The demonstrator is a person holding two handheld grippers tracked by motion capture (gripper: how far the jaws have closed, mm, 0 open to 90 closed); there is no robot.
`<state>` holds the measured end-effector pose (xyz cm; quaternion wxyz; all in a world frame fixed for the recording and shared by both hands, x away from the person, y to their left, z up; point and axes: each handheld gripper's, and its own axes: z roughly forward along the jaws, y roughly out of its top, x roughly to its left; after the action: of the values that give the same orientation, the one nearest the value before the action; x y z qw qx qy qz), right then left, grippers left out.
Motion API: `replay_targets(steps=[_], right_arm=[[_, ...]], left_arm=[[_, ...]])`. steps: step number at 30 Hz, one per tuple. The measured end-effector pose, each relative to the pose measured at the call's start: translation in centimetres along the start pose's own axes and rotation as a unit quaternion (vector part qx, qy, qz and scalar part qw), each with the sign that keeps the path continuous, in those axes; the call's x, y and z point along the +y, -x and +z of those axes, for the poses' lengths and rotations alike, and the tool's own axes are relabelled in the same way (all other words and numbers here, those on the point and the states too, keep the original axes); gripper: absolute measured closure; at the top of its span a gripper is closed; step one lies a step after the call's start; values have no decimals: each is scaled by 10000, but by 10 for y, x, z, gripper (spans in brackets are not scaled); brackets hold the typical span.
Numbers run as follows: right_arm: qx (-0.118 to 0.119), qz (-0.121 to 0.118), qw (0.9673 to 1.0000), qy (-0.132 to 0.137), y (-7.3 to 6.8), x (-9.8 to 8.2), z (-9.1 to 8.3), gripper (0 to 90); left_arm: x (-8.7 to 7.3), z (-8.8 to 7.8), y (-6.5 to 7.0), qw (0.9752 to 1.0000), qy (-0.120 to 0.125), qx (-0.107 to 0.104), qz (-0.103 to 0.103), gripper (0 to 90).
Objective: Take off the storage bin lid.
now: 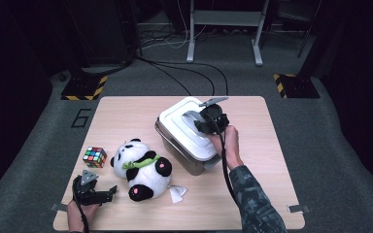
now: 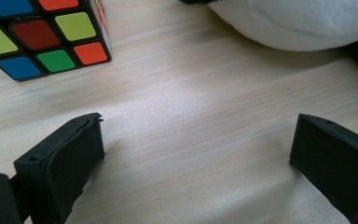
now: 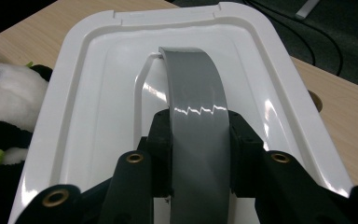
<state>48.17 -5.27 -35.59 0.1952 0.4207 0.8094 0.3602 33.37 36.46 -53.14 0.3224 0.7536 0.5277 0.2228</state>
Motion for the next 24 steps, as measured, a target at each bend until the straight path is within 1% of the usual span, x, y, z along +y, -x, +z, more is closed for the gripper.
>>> replay_targets(steps=[5, 10, 12, 14, 17, 20, 22, 23, 24], right_arm=[[-56, 65, 10000, 32, 6, 2, -5, 668], [-108, 66, 9999, 71, 11, 3, -11, 667], [-125, 116, 9998, 82, 13, 3, -13, 667], [-158, 99, 9998, 96, 16, 3, -14, 668], [-175, 146, 9997, 98, 20, 3, -17, 668], [-198, 98, 9997, 107, 24, 2, -18, 667], [-222, 138, 9996, 104, 26, 2, -20, 668], [-230, 196, 9995, 80, 27, 2, -21, 668], [-241, 178, 9995, 107, 29, 1, -21, 668]], left_arm=[[0, 0, 0, 10000, 1, 8, -1, 27], [0, 0, 0, 10000, 1, 9, -2, 27], [0, 0, 0, 10000, 3, 10, -2, 27], [0, 0, 0, 10000, 28, 15, -10, 28], [0, 0, 0, 10000, 9, 23, -6, 30], [0, 0, 0, 10000, 34, 31, -15, 30], [0, 1, 0, 10000, 58, 40, -20, 30], [0, 0, 0, 10000, 25, 30, -12, 30], [0, 0, 0, 10000, 34, 30, -16, 30]])
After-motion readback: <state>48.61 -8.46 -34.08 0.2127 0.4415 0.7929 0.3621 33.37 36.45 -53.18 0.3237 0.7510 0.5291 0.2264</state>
